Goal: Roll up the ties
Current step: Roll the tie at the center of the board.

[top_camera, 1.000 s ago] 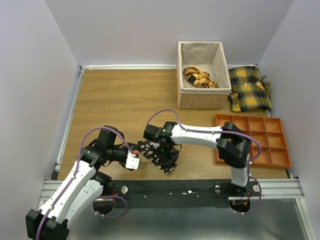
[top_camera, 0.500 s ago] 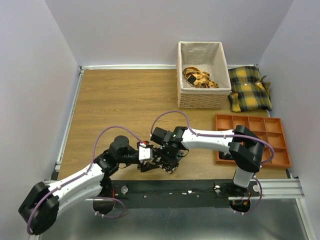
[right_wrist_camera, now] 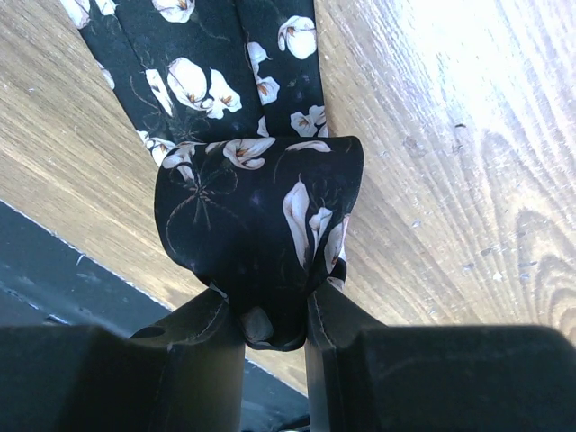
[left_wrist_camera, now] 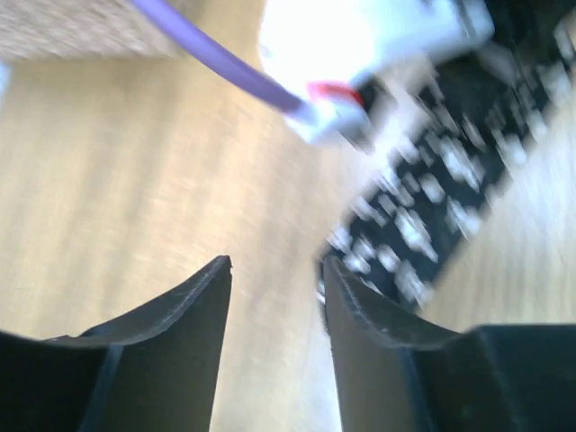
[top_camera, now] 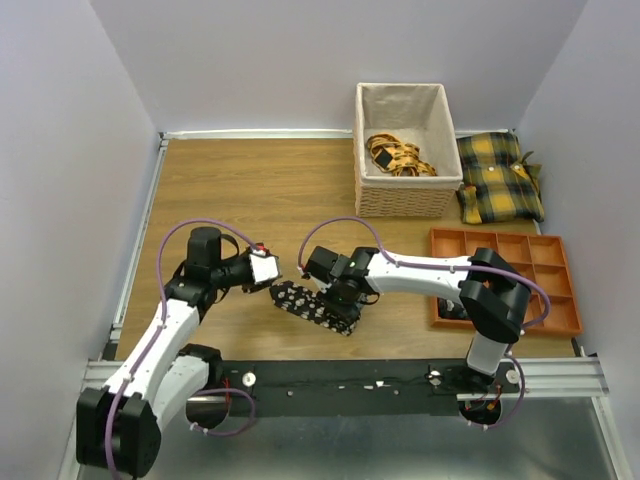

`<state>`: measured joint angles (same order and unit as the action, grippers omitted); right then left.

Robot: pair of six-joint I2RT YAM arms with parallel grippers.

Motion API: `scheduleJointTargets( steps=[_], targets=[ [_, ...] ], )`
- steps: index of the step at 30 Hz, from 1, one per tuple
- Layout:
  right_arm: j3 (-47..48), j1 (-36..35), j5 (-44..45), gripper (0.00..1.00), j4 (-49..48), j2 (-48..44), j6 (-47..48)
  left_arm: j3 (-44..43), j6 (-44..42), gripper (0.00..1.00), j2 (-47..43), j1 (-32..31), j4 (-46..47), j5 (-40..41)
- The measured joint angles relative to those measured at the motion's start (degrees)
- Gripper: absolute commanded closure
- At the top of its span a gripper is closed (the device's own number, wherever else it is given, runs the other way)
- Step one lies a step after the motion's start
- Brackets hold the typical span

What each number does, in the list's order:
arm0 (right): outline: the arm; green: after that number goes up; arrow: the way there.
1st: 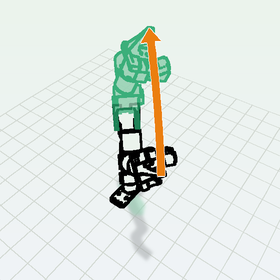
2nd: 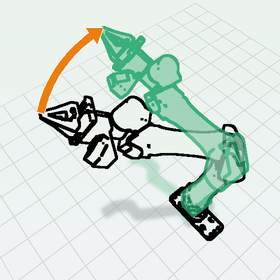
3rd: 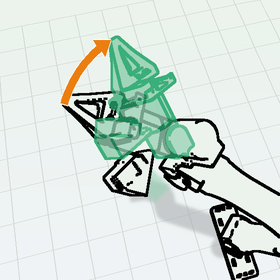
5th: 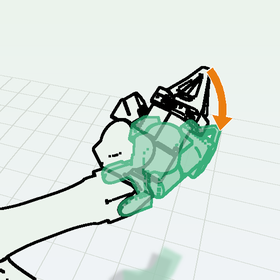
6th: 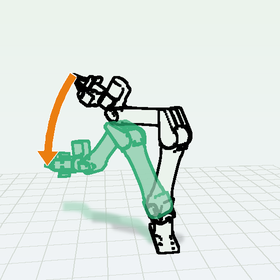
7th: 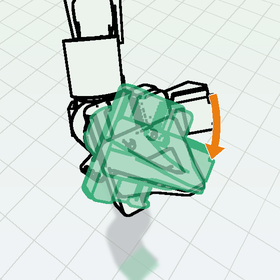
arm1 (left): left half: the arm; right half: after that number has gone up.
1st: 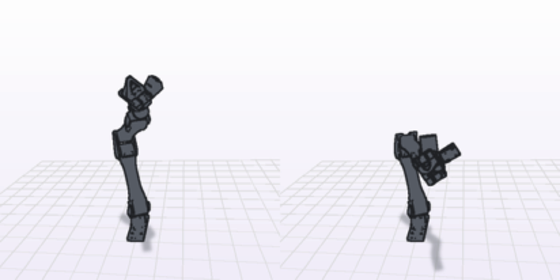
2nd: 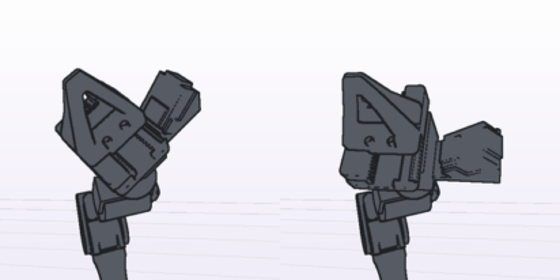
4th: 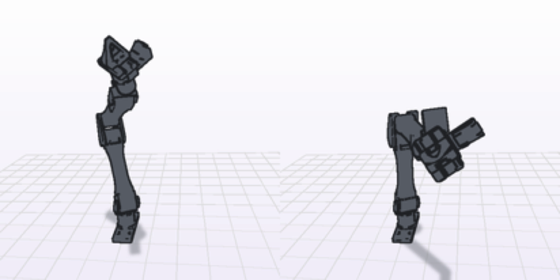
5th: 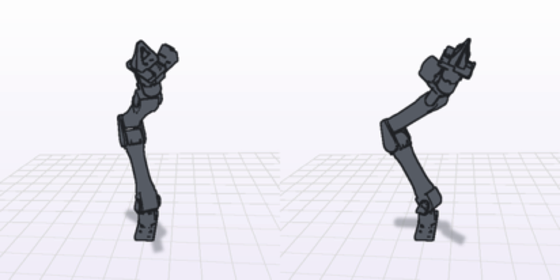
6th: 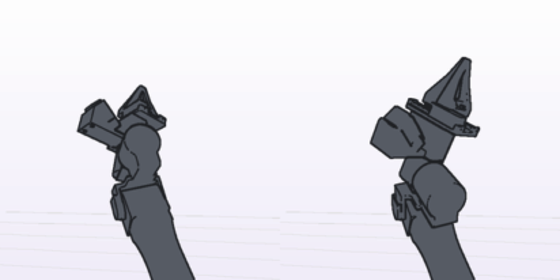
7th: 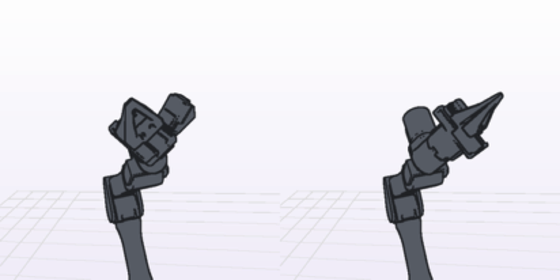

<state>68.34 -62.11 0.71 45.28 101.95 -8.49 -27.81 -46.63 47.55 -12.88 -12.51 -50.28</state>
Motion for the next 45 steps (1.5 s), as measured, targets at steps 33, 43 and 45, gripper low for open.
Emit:
scheduleJointTargets(
  steps=[33,43,45],
  targets=[
    [-3.52,3.85,-1.09,0.98,-7.02,-1.51,2.32,-4.35,-22.56,1.00,27.76,-13.88,-6.14,19.69],
    [5.27,13.60,-2.49,0.98,-5.11,4.76,4.28,-12.59,-22.34,1.00,37.77,-11.21,4.07,20.70],
    [7.21,14.67,-2.29,0.98,-5.09,5.97,6.21,-15.06,-23.32,1.00,40.57,-9.84,6.05,20.46]
  ],
)
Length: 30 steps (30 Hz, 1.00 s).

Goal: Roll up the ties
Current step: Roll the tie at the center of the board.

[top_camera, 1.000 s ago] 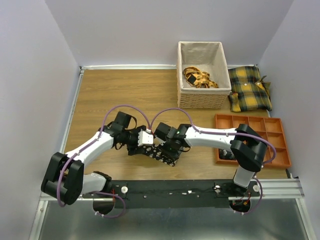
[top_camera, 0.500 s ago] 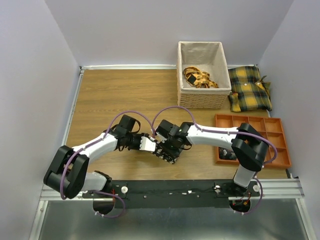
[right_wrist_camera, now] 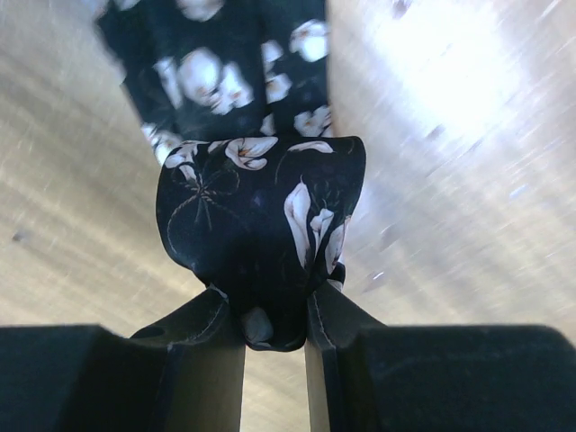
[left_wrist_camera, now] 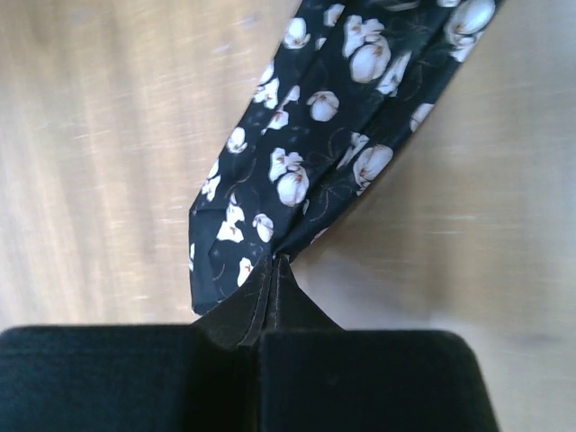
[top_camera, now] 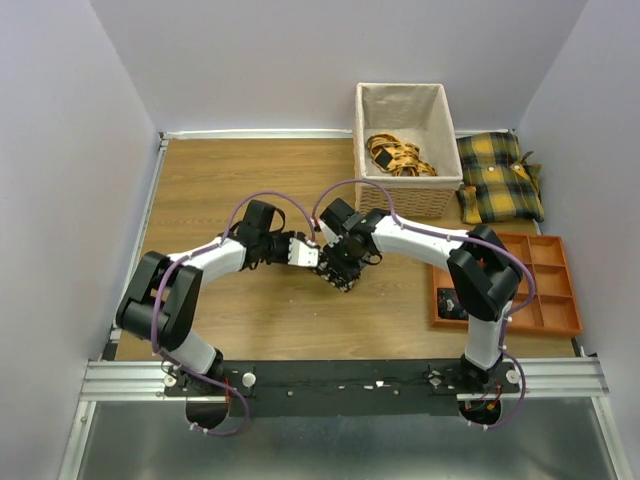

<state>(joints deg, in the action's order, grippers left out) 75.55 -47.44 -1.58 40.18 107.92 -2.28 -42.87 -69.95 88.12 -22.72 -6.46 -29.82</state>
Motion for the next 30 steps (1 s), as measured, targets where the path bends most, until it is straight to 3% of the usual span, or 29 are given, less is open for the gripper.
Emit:
scheduleJointTargets(
  steps=[8,20,21,23,24,25,27,29,30],
  targets=[
    [2.05,0.46,0.37,0.98,-0.57,1.51,9.46,-7.61,-6.27,1.00,9.11,4.74,2.21,-2.93],
    [-3.26,0.79,-2.51,0.98,-4.52,-1.22,8.20,-7.87,-13.18,1.00,11.41,7.26,1.88,-6.32],
    [-4.17,0.79,-2.86,0.98,-5.05,-1.88,7.85,-7.87,-13.29,0.80,11.43,7.43,1.49,-6.88],
    [-4.39,0.79,-3.19,0.98,-5.27,-2.03,7.69,-7.89,-14.62,0.52,11.28,7.82,-0.39,-8.07],
    [-4.26,0.79,-3.34,0.98,-5.05,-1.99,7.65,-7.89,-15.15,0.20,10.95,8.20,-1.90,-8.41],
    [-3.63,0.79,-3.54,0.97,-3.61,-1.75,7.61,-7.89,-15.63,0.14,10.51,8.59,-3.32,-8.61],
    [-1.92,0.79,-3.67,0.97,-1.70,-0.83,7.65,-7.96,-16.96,0.12,8.24,9.66,-7.65,-10.47],
    [0.63,0.79,-3.72,0.96,0.44,0.81,7.76,-8.92,-18.43,0.15,4.68,10.40,-13.42,-12.92],
    [2.47,0.79,-3.72,0.96,2.08,1.99,7.87,-9.25,-19.15,0.25,3.52,10.45,-15.13,-13.77]
  ],
)
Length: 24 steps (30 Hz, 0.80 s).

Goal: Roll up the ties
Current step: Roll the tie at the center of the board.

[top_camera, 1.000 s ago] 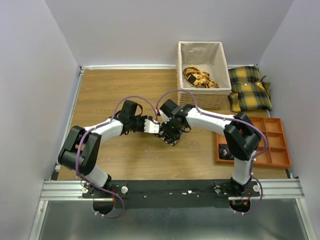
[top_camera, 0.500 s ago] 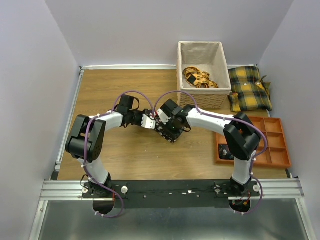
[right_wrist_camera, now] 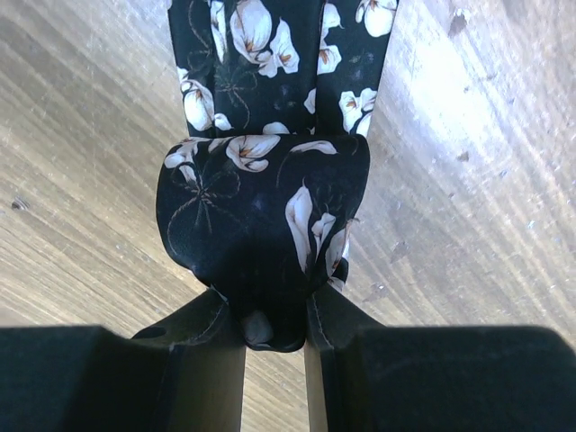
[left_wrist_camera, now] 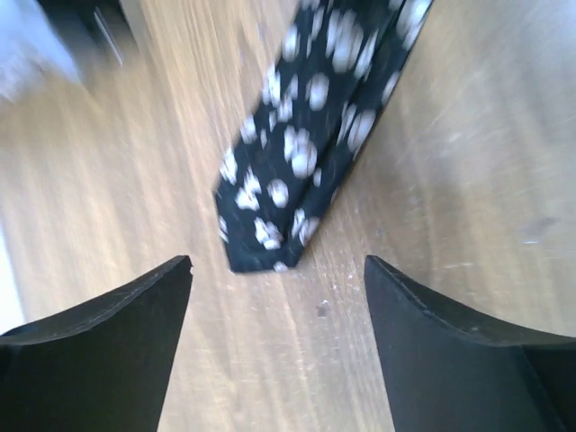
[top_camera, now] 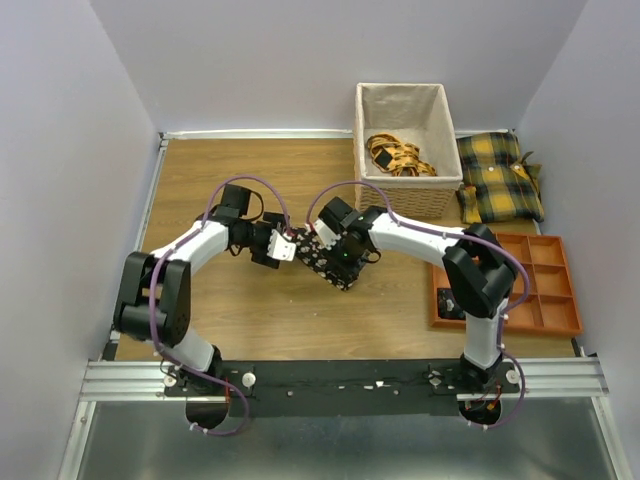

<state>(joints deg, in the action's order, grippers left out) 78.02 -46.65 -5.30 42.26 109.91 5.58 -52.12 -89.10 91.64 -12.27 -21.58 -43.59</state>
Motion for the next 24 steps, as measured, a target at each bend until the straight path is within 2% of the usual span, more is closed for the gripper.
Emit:
scheduleJointTargets(
  steps=[3,5,8,10,11,14,19,21,24],
  targets=[
    [2.56,0.00,0.00,0.94,2.27,1.66,0.15,-0.42,-2.08,0.31,-5.35,-0.26,-5.88,-2.91],
    [3.32,0.00,0.00,0.94,3.17,2.19,0.24,0.57,0.04,0.31,-8.66,-1.20,-6.54,-4.17],
    [3.52,0.00,-0.04,0.93,3.61,2.36,0.07,3.23,4.61,0.31,-11.26,-4.35,-4.04,-5.18],
    [3.45,0.00,-0.04,0.93,3.45,2.36,-0.26,7.69,10.60,0.32,-13.11,-8.57,2.05,-4.98],
    [2.95,0.00,-0.02,0.93,2.67,2.19,-0.50,11.50,15.26,0.32,-14.36,-11.61,6.88,-4.79],
    [-0.70,0.02,0.00,0.93,-1.05,0.07,-1.03,16.92,24.46,0.31,-15.21,-15.50,14.71,-4.46],
    [-6.51,0.02,0.00,0.93,-6.54,-3.63,-1.14,14.14,46.12,0.32,-13.68,-15.10,23.17,-5.40],
    [-7.28,0.02,-0.04,0.93,-7.45,-3.98,-1.44,14.08,59.49,0.31,-13.79,-15.17,32.17,-5.31],
    [-8.26,0.46,-0.42,0.93,-8.52,-4.57,-1.49,19.41,72.19,0.28,-14.99,-17.88,42.91,-3.23]
  ],
)
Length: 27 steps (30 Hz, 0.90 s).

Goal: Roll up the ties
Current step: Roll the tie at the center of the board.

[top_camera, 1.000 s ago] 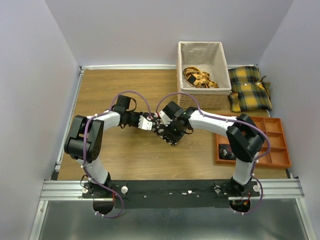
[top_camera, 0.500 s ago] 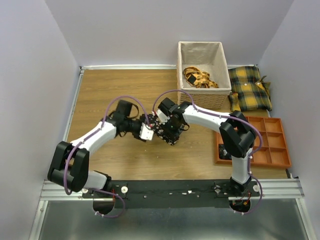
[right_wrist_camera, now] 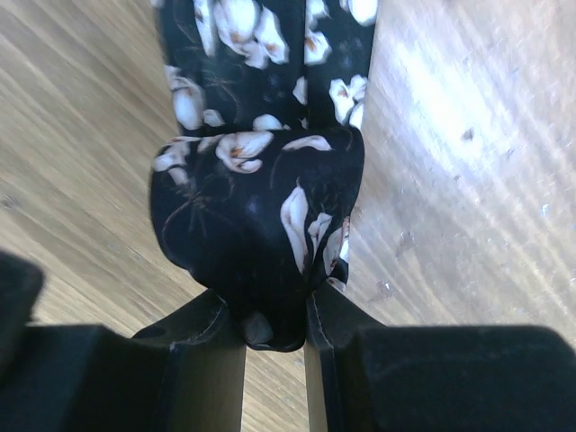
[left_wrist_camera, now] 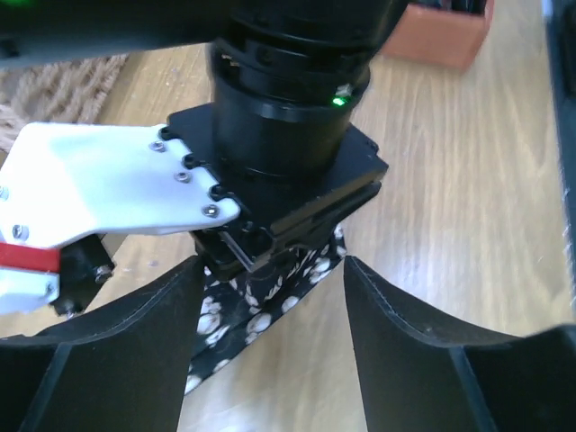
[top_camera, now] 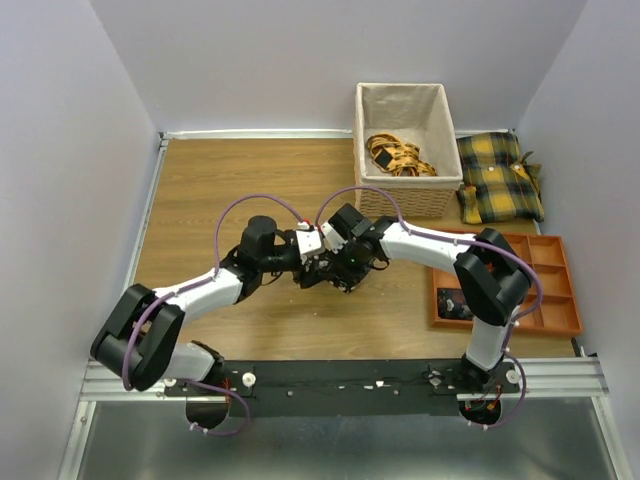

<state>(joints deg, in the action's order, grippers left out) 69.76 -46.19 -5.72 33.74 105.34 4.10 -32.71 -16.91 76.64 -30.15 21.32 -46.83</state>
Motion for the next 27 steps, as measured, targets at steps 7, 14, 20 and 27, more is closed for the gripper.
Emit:
scheduleJointTargets(
  steps=[7,14,20,27],
  targets=[
    [-1.27,0.57,-1.25,0.93,-0.48,-0.68,0.07,3.85,13.64,0.20,8.13,-2.32,13.42,3.10],
    [-1.97,0.57,-1.49,0.93,-1.18,-1.14,0.61,3.56,9.53,0.17,13.22,-2.40,15.69,3.32],
    [-2.89,1.16,-1.99,0.93,-1.53,-1.86,0.24,1.97,3.08,0.17,18.32,-2.19,20.33,2.69],
    [-5.05,1.49,-1.92,0.92,-2.75,-3.54,0.70,1.16,-6.95,0.17,20.92,-0.98,19.89,-3.87]
  ],
)
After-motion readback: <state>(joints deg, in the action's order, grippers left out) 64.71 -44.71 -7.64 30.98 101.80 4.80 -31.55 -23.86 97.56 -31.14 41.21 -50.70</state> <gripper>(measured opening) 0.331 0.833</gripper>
